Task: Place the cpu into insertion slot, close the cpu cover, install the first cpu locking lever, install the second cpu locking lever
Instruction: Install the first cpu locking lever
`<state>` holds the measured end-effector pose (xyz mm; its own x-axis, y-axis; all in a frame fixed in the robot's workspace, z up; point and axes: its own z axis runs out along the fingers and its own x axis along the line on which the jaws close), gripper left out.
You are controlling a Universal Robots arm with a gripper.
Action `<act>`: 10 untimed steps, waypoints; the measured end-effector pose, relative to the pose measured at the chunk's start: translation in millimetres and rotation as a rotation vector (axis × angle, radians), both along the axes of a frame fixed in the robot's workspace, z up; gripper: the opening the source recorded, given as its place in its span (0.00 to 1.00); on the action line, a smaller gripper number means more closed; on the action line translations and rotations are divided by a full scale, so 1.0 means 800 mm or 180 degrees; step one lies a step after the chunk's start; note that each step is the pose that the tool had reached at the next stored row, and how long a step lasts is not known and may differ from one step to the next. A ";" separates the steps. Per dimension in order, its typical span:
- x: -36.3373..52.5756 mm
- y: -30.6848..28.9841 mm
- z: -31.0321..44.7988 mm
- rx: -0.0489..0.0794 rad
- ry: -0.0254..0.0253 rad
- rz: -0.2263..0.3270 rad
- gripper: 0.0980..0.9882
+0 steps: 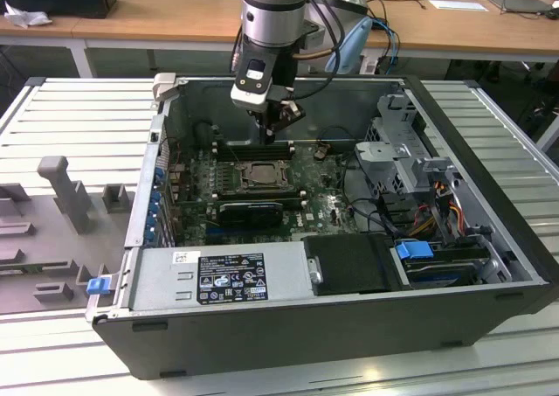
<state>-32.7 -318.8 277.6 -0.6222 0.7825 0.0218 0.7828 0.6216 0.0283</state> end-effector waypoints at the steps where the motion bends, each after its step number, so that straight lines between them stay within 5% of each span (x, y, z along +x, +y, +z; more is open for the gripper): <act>1: 0.000 0.0000 0.0000 0.0000 0.0000 0.0033 0.01; 10: 0.000 0.0000 0.0000 0.0000 0.0000 0.0362 0.01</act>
<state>-32.7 -318.8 277.5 -0.7070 0.7069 0.0218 0.7072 0.7064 0.0284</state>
